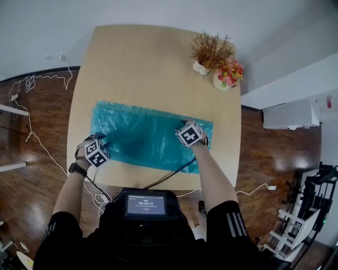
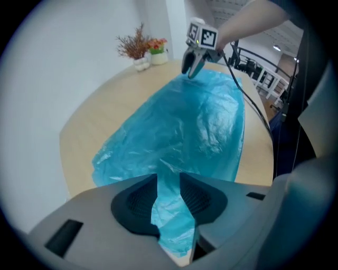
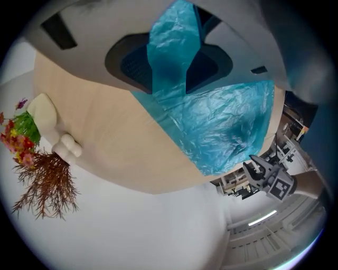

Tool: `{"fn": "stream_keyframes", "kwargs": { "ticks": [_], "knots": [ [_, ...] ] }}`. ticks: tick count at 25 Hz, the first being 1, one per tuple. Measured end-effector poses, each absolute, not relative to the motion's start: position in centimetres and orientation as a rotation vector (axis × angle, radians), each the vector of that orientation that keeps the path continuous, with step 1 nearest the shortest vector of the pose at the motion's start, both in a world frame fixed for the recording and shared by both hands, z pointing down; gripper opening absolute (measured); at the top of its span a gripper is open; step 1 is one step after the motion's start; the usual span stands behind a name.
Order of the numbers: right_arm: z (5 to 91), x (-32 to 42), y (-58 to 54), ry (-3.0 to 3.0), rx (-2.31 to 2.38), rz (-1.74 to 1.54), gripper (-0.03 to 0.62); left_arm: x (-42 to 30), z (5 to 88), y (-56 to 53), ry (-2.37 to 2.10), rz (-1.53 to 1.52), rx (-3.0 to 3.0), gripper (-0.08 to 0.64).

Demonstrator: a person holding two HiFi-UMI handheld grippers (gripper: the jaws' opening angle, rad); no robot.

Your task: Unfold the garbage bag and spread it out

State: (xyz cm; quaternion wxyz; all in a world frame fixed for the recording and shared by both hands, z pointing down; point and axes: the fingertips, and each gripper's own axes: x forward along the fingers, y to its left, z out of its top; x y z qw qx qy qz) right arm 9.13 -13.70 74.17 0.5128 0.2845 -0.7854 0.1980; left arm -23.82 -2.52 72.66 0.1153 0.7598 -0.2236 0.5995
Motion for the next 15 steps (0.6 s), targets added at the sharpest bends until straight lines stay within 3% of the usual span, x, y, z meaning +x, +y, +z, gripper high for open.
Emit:
{"fn": "stream_keyframes", "kwargs": {
  "ticks": [8,15],
  "knots": [
    [75.8,9.0,-13.2,-1.879,0.648,0.518,0.227,-21.0,65.2,-16.2,-0.924,1.592,2.398,0.128],
    [75.6,8.7,-13.2,-1.879,0.642,0.511,0.235,-18.0,72.6,-22.4,-0.684,1.795,2.286,0.100]
  ]
}}
